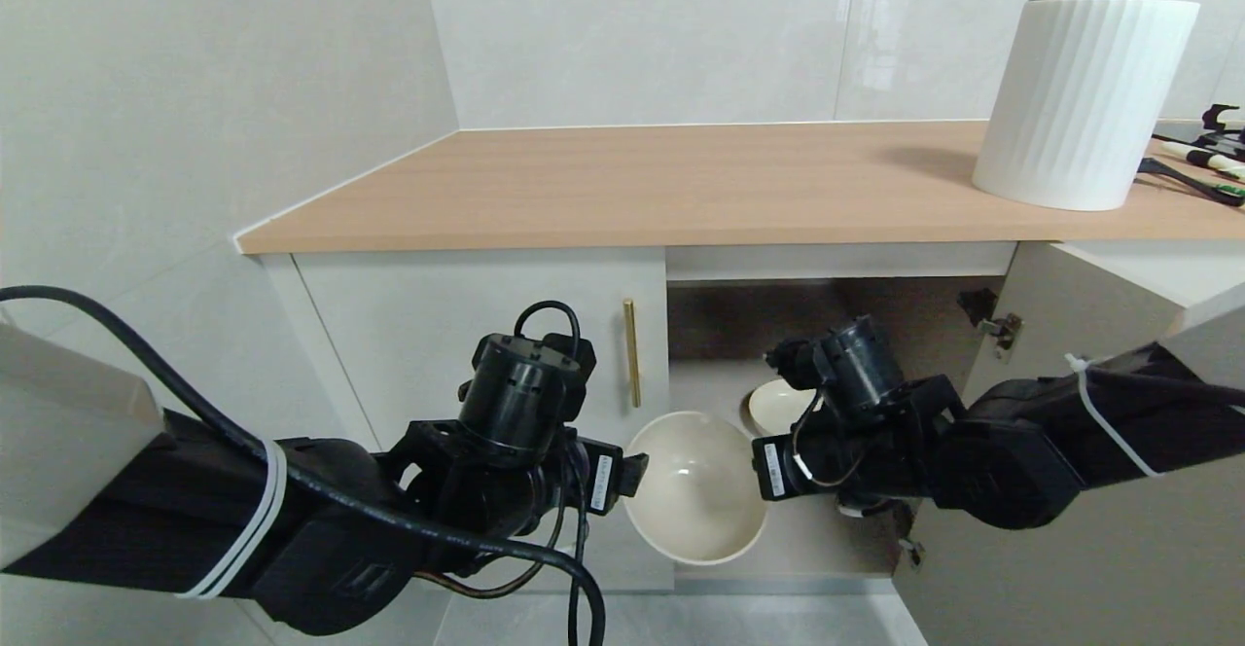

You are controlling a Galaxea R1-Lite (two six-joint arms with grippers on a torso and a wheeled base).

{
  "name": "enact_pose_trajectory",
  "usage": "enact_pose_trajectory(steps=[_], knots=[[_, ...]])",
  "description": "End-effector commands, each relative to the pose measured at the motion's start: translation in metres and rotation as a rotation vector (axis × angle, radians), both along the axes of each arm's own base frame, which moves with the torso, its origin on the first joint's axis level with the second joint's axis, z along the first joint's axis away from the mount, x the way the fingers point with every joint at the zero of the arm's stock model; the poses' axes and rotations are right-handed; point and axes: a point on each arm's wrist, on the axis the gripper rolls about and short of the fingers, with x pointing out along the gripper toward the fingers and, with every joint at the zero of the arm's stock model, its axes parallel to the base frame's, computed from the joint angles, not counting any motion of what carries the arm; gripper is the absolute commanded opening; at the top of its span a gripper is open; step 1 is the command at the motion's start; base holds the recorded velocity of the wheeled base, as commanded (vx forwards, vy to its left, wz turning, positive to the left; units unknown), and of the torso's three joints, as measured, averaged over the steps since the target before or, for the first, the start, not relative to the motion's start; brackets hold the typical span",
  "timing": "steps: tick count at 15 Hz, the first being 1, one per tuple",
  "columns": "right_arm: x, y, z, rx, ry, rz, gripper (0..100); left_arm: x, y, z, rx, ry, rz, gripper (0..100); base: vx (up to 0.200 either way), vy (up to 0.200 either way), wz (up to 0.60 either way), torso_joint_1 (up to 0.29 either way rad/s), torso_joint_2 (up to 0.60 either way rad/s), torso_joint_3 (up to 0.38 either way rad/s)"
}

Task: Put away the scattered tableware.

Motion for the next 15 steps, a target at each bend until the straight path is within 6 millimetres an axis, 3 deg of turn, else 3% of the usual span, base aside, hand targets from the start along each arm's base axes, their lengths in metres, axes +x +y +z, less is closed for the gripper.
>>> enact_pose_trajectory(steps=[1, 4, 6, 10, 15], knots=[[0.029, -0.019, -0.016, -0.018, 0.026, -0.086, 0, 0.0, 0.0, 0.002, -0.004, -0.005, 0.001, 100, 0.0, 0.0, 0.0, 0.0, 0.0, 0.0], [0.044, -0.036, -0.01, -0.006, 0.007, -0.144, 0, -0.001, 0.001, 0.002, -0.003, -0.004, 0.001, 100, 0.0, 0.0, 0.0, 0.0, 0.0, 0.0], [0.07, -0.052, -0.018, -0.015, 0.014, -0.218, 0, -0.001, 0.001, 0.002, -0.003, -0.004, 0.001, 100, 0.0, 0.0, 0.0, 0.0, 0.0, 0.0], [0.106, -0.063, -0.031, -0.031, -0.014, -0.398, 0, -0.001, 0.001, 0.001, -0.002, -0.003, 0.001, 100, 0.0, 0.0, 0.0, 0.0, 0.0, 0.0], [0.135, -0.073, -0.048, 0.0, -0.017, -0.472, 0, 0.0, 0.0, 0.0, -0.001, 0.0, 0.001, 100, 0.0, 0.0, 0.0, 0.0, 0.0, 0.0]])
